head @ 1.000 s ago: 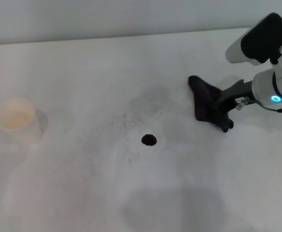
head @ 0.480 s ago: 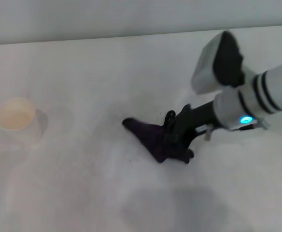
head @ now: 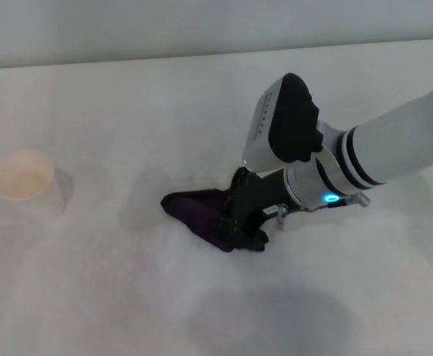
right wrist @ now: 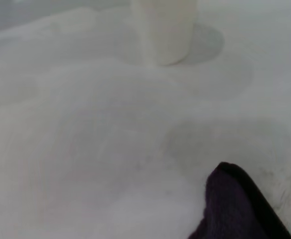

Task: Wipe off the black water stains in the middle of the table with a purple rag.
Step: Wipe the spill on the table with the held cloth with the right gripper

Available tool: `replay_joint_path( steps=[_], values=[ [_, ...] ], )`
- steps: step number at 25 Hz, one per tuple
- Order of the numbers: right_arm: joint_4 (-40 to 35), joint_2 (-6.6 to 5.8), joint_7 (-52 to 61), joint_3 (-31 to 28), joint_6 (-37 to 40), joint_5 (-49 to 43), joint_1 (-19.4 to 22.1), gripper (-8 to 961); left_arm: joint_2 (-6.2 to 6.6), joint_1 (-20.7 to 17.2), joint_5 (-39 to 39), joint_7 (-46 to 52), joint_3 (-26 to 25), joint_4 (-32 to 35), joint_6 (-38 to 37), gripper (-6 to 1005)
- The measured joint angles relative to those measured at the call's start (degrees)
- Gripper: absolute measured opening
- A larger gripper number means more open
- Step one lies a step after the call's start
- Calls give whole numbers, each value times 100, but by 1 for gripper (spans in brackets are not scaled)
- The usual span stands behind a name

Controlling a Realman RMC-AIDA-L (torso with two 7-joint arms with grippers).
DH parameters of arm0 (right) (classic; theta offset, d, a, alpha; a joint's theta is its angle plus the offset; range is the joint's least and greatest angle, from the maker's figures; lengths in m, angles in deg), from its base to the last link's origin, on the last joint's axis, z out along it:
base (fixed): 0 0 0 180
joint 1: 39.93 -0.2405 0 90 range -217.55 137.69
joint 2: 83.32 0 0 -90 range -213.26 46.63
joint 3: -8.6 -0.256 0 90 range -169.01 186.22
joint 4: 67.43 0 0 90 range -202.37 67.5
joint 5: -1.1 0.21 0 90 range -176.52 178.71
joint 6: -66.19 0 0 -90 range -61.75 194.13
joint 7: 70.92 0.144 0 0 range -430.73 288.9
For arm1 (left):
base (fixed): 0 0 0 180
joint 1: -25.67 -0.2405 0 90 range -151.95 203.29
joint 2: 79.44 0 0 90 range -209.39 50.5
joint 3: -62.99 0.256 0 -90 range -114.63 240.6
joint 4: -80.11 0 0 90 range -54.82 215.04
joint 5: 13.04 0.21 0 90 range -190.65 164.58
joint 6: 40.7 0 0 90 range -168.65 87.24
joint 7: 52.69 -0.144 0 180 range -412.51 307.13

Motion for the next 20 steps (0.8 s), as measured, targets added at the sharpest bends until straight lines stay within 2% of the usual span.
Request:
replay_joint_path(
  steps=[6, 10, 14, 20],
  values=[
    [115, -51, 26, -43, 773, -74, -32, 102, 0, -26, 0, -1, -5, -6, -12, 888],
    [396, -61, 35, -374, 1106, -218, -161, 100, 0, -37, 0, -17, -9, -6, -21, 888],
    [555, -51, 60, -769, 951, -141, -239, 100, 4, -37, 0, -25, -10, -4, -24, 887],
    [520, -15, 20, -600, 250, 38, -357, 100, 8, -35, 0, -30, -174, -2, -33, 887]
  ],
)
